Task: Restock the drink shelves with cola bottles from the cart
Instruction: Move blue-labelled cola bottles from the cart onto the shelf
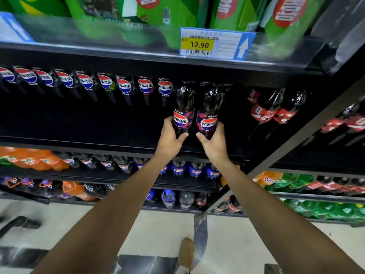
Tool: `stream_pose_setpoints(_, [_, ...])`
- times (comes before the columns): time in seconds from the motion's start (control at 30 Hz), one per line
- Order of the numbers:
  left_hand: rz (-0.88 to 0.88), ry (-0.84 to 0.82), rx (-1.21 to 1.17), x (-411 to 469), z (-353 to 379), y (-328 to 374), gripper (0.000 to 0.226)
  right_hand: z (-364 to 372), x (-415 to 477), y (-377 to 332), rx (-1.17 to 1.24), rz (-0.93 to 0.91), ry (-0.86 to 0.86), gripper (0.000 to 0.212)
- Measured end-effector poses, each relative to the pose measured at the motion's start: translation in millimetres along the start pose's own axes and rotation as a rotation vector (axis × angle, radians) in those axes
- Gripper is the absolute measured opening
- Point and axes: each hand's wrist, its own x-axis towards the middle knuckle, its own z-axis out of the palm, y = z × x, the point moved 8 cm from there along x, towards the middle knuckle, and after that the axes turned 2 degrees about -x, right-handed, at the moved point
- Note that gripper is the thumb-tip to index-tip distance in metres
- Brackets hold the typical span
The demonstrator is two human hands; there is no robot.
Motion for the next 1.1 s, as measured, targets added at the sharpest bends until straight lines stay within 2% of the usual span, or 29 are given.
stream_pose_setpoints(0.23, [0.077, 0.154, 0.023, 39, 13, -6, 0.061, 8, 31, 12, 0.001, -0.107, 0.112, 0.067])
stream_pose_setpoints(0.47, [0.094, 0.213, 0.145, 82, 20, -6, 0.062, 18, 83, 14, 0.017, -0.139, 0.166, 0.068])
stream_pose_setpoints(0.63, [0.151, 0.391, 0.231, 84, 24, -3, 0.066, 26, 103, 16, 0.053, -0.145, 0.186, 0.068])
stream_pose_setpoints(0.77, [0.147, 0.461, 0.272, 91, 24, -2, 0.066, 29, 109, 16, 0.056, -0.161, 0.226, 0.066])
stream_pose_setpoints(1.1, [0.172, 0.499, 0.257, 97, 27, 4, 0.064, 32, 126, 15, 0.028, -0.192, 0.253, 0.062])
